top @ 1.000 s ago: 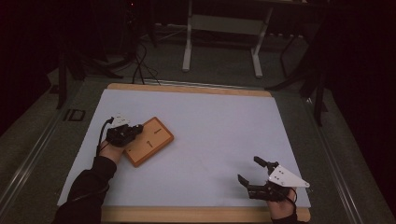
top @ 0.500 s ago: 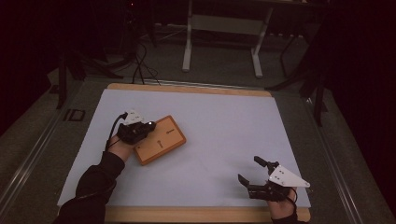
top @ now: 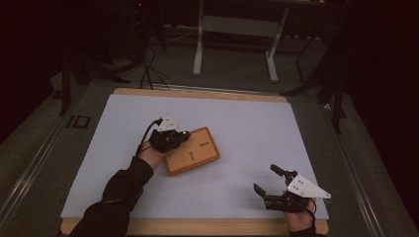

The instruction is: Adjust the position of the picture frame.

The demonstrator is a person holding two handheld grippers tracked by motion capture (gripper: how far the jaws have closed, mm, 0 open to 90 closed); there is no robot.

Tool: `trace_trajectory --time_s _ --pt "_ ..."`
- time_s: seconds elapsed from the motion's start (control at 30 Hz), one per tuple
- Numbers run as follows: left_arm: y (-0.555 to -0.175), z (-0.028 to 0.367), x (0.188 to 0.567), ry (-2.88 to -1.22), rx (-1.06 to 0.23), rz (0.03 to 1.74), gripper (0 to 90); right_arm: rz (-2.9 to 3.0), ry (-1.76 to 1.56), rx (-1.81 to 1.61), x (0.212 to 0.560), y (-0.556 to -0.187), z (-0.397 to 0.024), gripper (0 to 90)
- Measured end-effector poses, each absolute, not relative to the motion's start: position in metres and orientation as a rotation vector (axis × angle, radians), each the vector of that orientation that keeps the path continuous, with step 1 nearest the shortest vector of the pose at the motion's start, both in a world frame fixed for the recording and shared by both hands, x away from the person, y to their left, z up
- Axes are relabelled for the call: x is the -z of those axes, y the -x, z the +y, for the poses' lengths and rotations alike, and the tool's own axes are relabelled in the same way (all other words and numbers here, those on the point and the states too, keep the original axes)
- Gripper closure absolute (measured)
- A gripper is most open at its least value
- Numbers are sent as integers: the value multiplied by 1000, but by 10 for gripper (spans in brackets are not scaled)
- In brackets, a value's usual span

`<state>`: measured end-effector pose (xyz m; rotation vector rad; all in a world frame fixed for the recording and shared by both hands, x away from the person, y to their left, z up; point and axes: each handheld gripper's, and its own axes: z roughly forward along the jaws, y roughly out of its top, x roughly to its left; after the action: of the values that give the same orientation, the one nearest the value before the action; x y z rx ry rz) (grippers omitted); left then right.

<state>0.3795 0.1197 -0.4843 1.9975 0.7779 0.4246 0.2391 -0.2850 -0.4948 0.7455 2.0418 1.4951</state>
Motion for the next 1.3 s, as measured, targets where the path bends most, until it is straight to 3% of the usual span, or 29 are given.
trace_trajectory --time_s 0.6,1.3 --pt "-389 31 500 -2076 -270 596 848 2031 -755 -1514 494 -240 -290 134" --pt "-392 -8 527 -2174 -173 509 847 2031 -768 -1530 495 -241 -292 134"
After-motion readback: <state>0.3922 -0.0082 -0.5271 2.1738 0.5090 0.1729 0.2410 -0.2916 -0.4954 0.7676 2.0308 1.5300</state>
